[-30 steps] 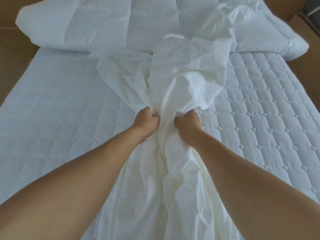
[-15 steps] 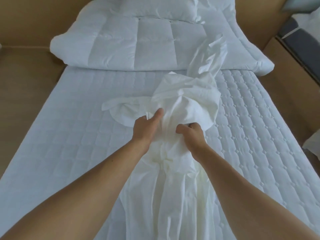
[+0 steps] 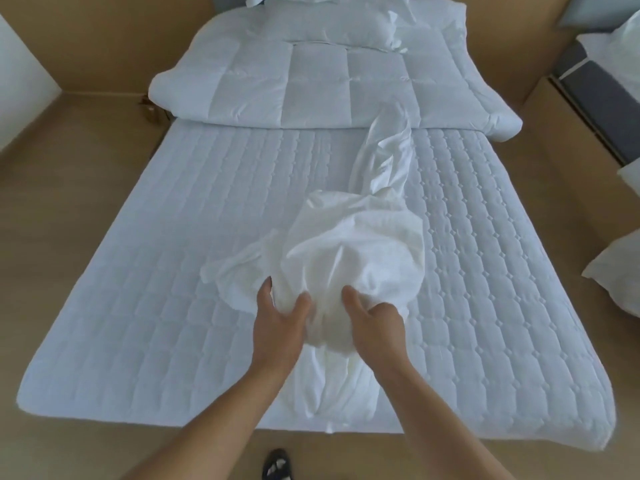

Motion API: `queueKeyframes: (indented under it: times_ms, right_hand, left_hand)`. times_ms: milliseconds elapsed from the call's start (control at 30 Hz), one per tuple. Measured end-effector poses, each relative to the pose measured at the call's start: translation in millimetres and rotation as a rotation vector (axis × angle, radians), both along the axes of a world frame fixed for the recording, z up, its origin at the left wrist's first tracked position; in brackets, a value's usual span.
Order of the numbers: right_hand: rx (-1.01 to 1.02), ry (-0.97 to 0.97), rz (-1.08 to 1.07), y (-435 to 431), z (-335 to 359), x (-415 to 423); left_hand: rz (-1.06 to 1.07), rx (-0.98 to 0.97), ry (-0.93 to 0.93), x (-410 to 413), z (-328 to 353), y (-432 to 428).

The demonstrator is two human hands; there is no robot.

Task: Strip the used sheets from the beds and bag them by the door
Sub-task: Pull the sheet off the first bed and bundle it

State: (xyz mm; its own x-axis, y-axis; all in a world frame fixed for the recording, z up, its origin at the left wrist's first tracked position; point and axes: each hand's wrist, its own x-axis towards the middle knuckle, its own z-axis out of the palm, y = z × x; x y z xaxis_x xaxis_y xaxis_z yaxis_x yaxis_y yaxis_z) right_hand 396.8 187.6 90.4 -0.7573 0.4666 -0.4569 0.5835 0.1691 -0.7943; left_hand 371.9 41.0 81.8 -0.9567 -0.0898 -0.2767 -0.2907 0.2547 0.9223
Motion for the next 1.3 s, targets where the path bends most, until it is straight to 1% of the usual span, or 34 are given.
queueKeyframes:
  times_ms: [67,133,200,267,300,367,400,433,467,500,567,633,733,767,833,933,1033,1100,1133,1167,1200,1233,1267,1300]
  right_hand:
    - [0.089,-0.139,0.095,-5.6,-25.8,29.2]
    - [0.184,-0.265,0.15,-10.3,-53.4,54.3]
    - [0.266,-0.344,0.2,-12.2,-76.0,72.5]
    - [0.365,-0.377,0.205,-10.1,-88.4,81.9]
    - [0.429,-0.352,0.156,-8.2,-90.5,83.6]
    - [0.534,-0.211,-0.032,-4.9,-88.0,82.0]
    - [0.557,-0.121,-0.113,-2.1,-85.4,78.3]
    - [0.556,-0.04,-0.143,1.1,-82.1,72.5]
    - [0.539,0.017,-0.109,4.3,-79.4,65.1]
    - [0.532,0.047,-0.017,7.3,-79.2,56.4]
    - [0.565,0.044,0.241,11.4,-85.9,37.5]
    - [0.58,0.0,0.423,14.1,-102.1,22.8]
    - [0.595,-0.091,0.582,7.7,-142.1,22.9]
    - [0.593,-0.127,0.622,2.8,-157.8,29.3]
    - [0.556,-0.183,0.661,-5.4,-187.6,44.2]
    - [0.516,-0.227,0.694,-5.5,-213.3,48.9]
    - [0.465,-0.323,0.759,-2.2,-202.6,35.6]
    - [0.511,-0.35,0.779,-0.7,-179.5,26.5]
    - [0.6,-0.312,0.764,1.7,-164.3,20.8]
    - [0.711,-0.227,0.706,4.8,-148.9,13.3]
    - [0.808,-0.115,0.607,8.6,-134.5,4.0]
    - [0.868,-0.011,0.496,13.0,-122.5,-7.4]
    - [0.892,0.071,0.396,18.4,-113.6,-21.1]
    - [0.878,0.112,0.335,25.4,-106.9,-37.0]
  left_hand:
    - [-0.088,-0.113,-0.074,25.7,-28.8,-12.7]
    - [-0.211,-0.272,-0.183,43.4,-59.4,-23.2]
    - [-0.321,-0.377,-0.267,53.6,-80.8,-27.8]
    - [-0.346,-0.466,-0.301,56.6,-89.1,-27.9]
    - [-0.324,-0.543,-0.27,55.8,-91.3,-26.9]
    - [-0.276,-0.672,-0.132,46.7,-88.3,-22.7]
    - [-0.276,-0.705,-0.048,38.1,-84.4,-18.9]
    - [-0.303,-0.735,0.026,27.5,-80.1,-14.4]
    - [-0.348,-0.765,0.081,15.4,-76.6,-9.1]
    - [-0.399,-0.793,0.113,1.9,-75.7,-3.4]
    - [-0.47,-0.834,0.108,-24.4,-81.5,5.5]
    - [-0.508,-0.881,0.037,-40.8,-99.4,7.5]
    - [-0.56,-0.976,-0.132,-33.9,-145.7,-4.9]
    - [-0.567,-0.984,-0.203,-23.3,-162.6,-11.1]
    - [-0.557,-0.939,-0.315,-1.2,-190.2,-19.7]
    - [-0.584,-0.879,-0.407,2.1,-205.8,-20.8]
    - [-0.765,-0.929,-0.478,-17.9,-191.2,-17.0]
    - [-0.842,-0.922,-0.486,-34.8,-169.6,-17.1]
    - [-0.855,-0.93,-0.464,-44.3,-156.8,-18.0]
    - [-0.837,-0.966,-0.391,-54.3,-144.0,-19.7]
    - [-0.763,-1.017,-0.259,-64.0,-132.8,-20.8]
    - [-0.64,-1.042,-0.104,-74.0,-121.9,-20.3]
    - [-0.498,-1.023,0.044,-85.3,-114.3,-19.5]
    - [-0.373,-0.981,0.159,-98.1,-110.1,-18.2]
